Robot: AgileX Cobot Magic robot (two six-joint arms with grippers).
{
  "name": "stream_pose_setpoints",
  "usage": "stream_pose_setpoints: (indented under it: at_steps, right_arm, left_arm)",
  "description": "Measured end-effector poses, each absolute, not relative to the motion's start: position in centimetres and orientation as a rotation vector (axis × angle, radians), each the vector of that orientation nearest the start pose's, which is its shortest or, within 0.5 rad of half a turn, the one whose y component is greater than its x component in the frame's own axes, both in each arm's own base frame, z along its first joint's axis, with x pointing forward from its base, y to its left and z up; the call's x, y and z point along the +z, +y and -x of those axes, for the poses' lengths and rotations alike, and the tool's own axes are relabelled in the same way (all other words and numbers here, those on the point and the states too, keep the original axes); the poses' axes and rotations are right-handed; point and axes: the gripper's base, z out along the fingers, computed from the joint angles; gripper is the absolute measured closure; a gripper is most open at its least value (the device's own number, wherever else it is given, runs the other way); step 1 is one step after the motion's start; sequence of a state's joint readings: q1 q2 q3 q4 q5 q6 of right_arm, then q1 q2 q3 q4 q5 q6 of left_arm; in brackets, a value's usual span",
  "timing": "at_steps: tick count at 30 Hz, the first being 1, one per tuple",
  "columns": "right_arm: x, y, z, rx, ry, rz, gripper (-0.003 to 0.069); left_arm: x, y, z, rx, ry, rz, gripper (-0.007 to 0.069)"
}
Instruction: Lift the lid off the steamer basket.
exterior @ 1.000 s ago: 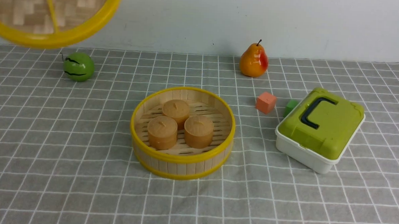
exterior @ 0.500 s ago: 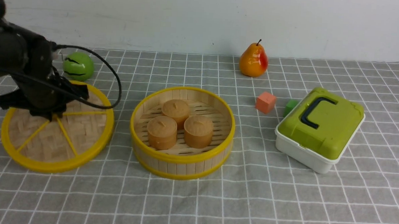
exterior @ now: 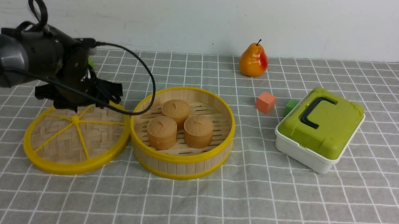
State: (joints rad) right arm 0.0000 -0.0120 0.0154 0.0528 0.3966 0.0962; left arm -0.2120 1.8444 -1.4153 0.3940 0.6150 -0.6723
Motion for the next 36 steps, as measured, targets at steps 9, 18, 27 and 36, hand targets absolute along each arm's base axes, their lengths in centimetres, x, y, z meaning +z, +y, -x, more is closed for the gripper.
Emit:
stream_pose_setpoints:
  at_steps: [9, 18, 27, 36]
  right_arm:
    - [17.3, 0.2, -5.2, 0.118, 1.881, -0.122, 0.0418]
    - [17.3, 0.2, -5.2, 0.118, 1.881, -0.122, 0.0418]
    - [17.3, 0.2, -5.2, 0.118, 1.881, -0.122, 0.0418]
    - [17.3, 0.2, -5.2, 0.118, 1.881, -0.122, 0.0418]
  left_arm:
    - [40.7, -4.7, -30.0, -0.084, 2.082, 0.258, 0.0474]
    - [42.2, -1.9, -15.7, -0.172, 1.802, 0.157, 0.0637]
    - [29.3, -1.2, -10.4, -0.186, 1.870, 0.077, 0.0637]
    - [21.3, -1.3, -9.2, -0.191, 2.003, 0.043, 0.0637]
